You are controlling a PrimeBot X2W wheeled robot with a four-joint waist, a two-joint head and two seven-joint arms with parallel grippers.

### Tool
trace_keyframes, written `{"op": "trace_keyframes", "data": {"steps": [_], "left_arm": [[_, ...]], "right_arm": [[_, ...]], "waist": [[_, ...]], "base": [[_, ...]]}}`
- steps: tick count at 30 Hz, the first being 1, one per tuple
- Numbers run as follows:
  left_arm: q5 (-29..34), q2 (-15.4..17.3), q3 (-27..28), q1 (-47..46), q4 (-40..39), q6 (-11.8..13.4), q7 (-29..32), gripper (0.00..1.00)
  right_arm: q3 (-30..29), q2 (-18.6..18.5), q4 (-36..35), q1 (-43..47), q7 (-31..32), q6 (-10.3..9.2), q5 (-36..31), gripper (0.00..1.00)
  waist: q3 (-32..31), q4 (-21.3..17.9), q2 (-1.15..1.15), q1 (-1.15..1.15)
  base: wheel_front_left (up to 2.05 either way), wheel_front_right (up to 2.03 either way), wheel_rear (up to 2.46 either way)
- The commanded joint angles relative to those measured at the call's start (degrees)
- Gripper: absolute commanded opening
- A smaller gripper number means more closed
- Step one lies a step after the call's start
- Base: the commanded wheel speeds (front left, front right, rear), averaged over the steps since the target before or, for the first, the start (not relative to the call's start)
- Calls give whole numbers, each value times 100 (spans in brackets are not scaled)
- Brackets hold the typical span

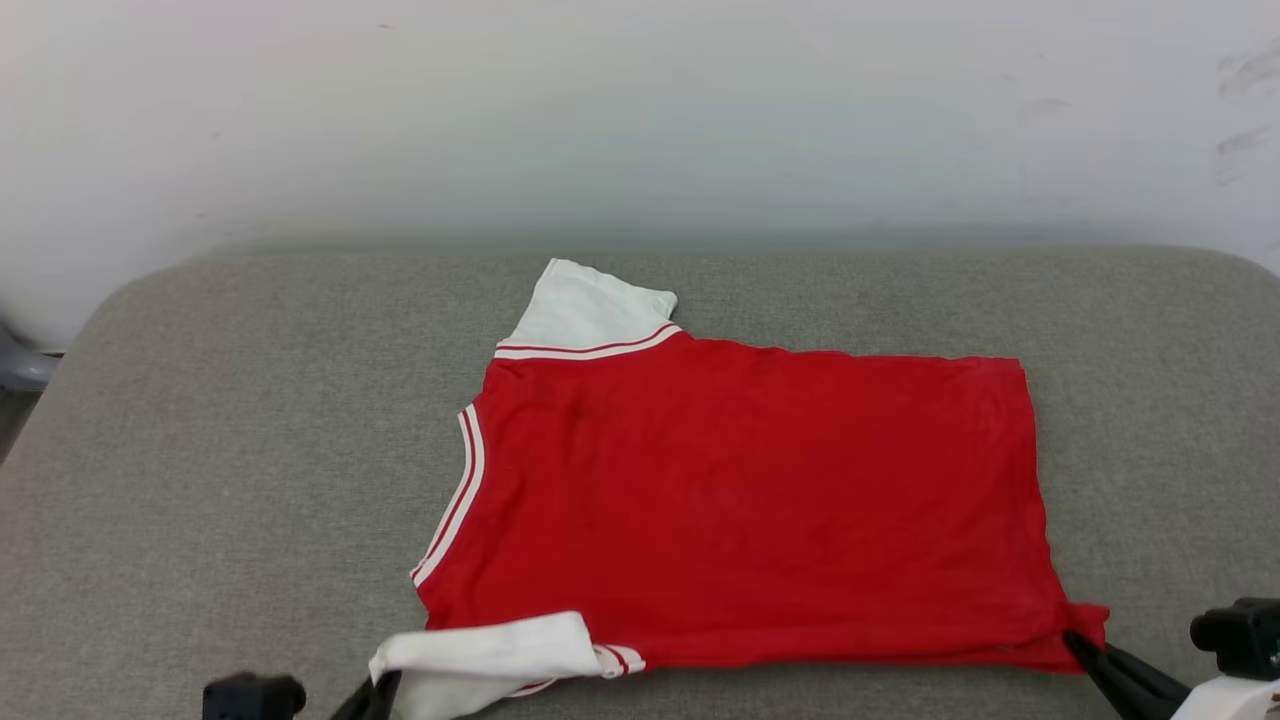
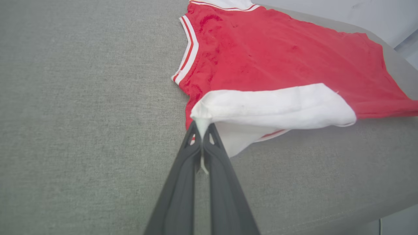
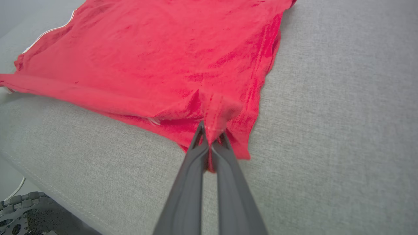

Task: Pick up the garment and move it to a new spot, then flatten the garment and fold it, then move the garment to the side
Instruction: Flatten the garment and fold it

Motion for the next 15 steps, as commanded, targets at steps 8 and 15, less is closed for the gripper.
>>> {"op": "trace_keyframes", "data": {"steps": [8, 15], "left_arm": [[355, 32, -81, -1152, 213, -303, 254, 0], [612, -76, -166, -2314, 772, -696, 498, 0]], "right_arm": [[-552, 262, -414, -131, 448, -8, -344, 0], [-739, 456, -586, -541, 811, -8, -572, 0]], "waist": [[307, -121, -1, 0], [728, -263, -1, 0]], "base": [[0, 0, 0], [0, 0, 0]]}}
